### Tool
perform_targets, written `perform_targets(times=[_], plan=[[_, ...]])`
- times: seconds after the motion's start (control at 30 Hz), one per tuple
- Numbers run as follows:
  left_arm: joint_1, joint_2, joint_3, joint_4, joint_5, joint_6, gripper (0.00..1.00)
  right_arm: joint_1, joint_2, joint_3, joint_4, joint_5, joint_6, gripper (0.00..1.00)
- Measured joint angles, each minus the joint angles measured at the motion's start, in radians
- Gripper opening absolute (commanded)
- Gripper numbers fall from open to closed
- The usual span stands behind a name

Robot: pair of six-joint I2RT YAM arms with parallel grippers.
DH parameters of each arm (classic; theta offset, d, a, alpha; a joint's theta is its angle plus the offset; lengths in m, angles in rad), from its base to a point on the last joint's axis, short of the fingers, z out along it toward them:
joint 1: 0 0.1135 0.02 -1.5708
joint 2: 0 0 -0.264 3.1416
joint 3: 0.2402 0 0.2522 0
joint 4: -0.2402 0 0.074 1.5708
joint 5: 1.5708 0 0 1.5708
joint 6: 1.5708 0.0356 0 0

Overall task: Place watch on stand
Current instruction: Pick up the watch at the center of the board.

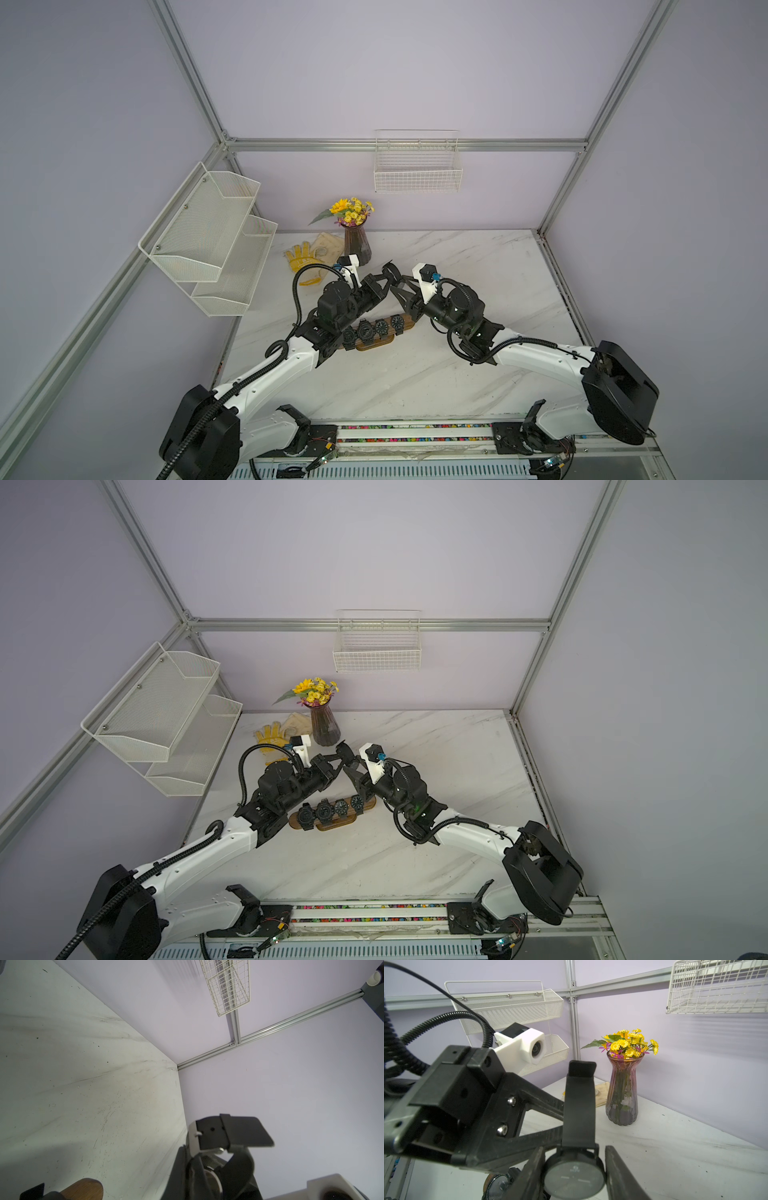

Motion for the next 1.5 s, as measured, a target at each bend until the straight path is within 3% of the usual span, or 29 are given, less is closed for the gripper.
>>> perform_targets(times=[0.23, 0.6, 0.9, 1.13, 1.5], plan=[[-0.001, -0.003, 0.0, -0.016, -0.008, 0.0, 0.06, 0.001, -0.002, 0.0, -0.012, 0.001, 0.003, 0.38], [0.003, -0.03, 0.0, -0.117, -0.076, 0.061, 0.58, 0.0, -0.021, 0.126, -0.263, 0.029, 0.027, 0.35], [0.01, -0.119, 0.025, -0.343, -0.174, 0.244, 0.88, -0.024, -0.073, 0.276, -0.634, 0.046, 0.034, 0.34], [0.075, -0.206, 0.038, -0.482, -0.235, 0.405, 0.92, -0.025, -0.068, 0.4, -0.924, 0.095, 0.034, 0.34], [0.168, -0.3, 0.038, -0.541, -0.235, 0.545, 0.94, -0.037, 0.058, 0.416, -1.197, 0.174, 0.034, 0.34]])
